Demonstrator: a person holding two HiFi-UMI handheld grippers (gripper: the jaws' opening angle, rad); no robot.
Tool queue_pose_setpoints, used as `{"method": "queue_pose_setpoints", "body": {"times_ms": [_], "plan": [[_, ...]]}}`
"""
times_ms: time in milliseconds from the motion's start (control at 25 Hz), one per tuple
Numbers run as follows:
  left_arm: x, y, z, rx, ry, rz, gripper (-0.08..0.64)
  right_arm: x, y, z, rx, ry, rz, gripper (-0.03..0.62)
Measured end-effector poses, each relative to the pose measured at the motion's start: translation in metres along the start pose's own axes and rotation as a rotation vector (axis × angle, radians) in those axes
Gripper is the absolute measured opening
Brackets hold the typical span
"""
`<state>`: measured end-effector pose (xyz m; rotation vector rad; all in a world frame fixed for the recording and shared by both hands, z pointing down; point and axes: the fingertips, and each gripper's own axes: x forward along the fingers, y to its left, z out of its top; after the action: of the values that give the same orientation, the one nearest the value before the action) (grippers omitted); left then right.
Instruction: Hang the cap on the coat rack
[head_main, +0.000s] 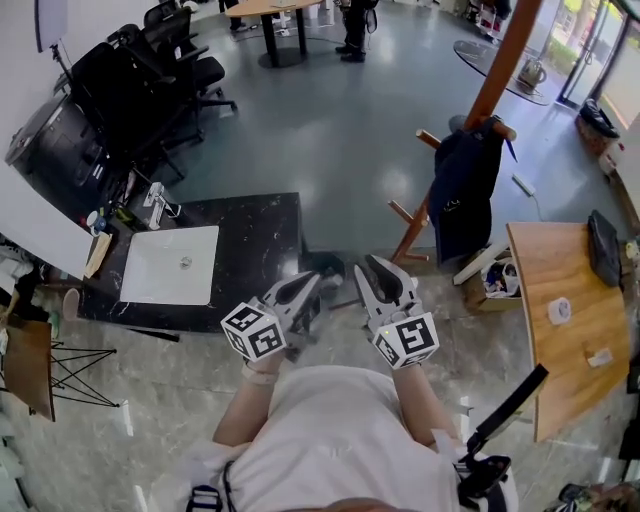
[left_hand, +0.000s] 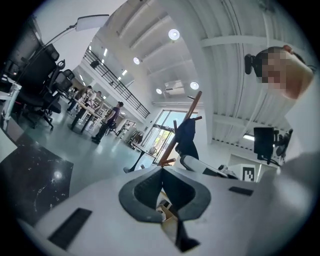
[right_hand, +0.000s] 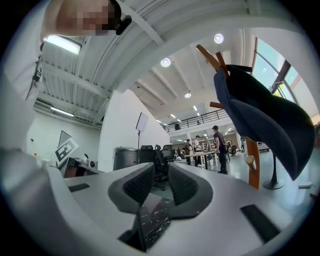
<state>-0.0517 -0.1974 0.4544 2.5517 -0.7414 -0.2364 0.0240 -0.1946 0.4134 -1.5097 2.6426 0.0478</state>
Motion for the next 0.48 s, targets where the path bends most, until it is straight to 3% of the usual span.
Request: {"method": "queue_pose_setpoints", "body": {"times_ms": [360, 480], "plan": [[0.045, -0.022, -0.021, 0.008, 0.072, -0.118, 0.008, -0.032, -0.043, -0.014, 0.011, 0.031, -0.136, 0.103], [0.058, -0.030, -0.025, 0.005, 0.090, -0.157, 0.008, -0.045, -0.056, -0.011, 0.008, 0.021, -0.203, 0.075]]}}
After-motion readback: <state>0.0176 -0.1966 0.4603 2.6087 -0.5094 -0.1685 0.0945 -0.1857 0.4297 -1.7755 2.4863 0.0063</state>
